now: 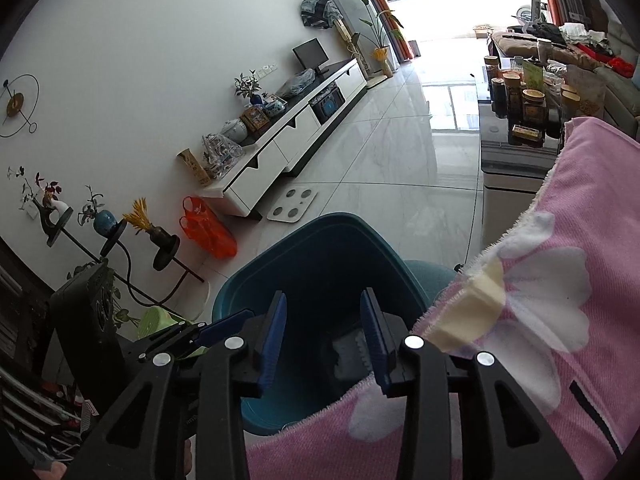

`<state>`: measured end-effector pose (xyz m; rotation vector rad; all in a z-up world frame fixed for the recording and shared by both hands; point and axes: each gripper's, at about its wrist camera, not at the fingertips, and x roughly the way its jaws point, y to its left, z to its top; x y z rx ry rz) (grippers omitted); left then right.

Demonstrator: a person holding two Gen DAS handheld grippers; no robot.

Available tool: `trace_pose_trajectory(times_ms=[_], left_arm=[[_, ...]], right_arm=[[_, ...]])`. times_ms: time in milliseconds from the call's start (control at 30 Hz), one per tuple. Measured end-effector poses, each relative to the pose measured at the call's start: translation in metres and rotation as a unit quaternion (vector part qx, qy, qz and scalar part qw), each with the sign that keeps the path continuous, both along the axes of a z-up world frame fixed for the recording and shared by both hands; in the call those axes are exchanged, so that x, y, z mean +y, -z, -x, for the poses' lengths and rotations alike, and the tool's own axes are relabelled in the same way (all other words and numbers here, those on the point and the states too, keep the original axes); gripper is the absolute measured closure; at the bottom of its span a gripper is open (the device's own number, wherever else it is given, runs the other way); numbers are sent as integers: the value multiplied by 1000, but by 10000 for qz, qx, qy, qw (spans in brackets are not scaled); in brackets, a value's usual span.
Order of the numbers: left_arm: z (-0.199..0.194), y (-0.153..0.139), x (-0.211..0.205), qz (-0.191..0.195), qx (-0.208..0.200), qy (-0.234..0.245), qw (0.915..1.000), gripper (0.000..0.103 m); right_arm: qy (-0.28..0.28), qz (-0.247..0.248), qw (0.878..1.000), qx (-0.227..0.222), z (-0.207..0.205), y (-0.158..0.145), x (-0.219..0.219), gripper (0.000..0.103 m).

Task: Collect trash
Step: 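Open both tools over the teal bin to drop the trash, then move both open tools back over the table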

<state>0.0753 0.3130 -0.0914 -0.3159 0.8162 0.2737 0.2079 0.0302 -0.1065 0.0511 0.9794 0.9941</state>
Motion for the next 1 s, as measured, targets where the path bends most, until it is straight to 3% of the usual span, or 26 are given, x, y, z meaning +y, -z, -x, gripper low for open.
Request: trace_pose_trajectory(times_ms=[133, 200, 300, 533, 767, 1000], left_arm=[[3, -8, -8, -50, -149, 68, 9999, 65], [10, -17, -14, -93, -338, 193, 9992, 58], [19, -37, -29, -116, -655, 479, 9966, 53], [24, -68, -96, -4, -1182, 1522, 9813, 45], [19, -72, -185, 162, -1246, 2639, 9563, 44], [34, -61, -271, 239, -1217, 3792, 9170, 44]], right_arm=[[25, -156, 9999, -21, 3, -8, -14, 67], [21, -233, 9997, -107, 10, -15, -25, 66], [29, -367, 9985, -400, 24, -31, -46, 58], [429, -475, 9908, -1194, 60, -67, -118, 54], [1235, -405, 9766, -1711, 92, -86, -212, 51], [2408, -240, 9500, -1972, 116, -90, -306, 49]])
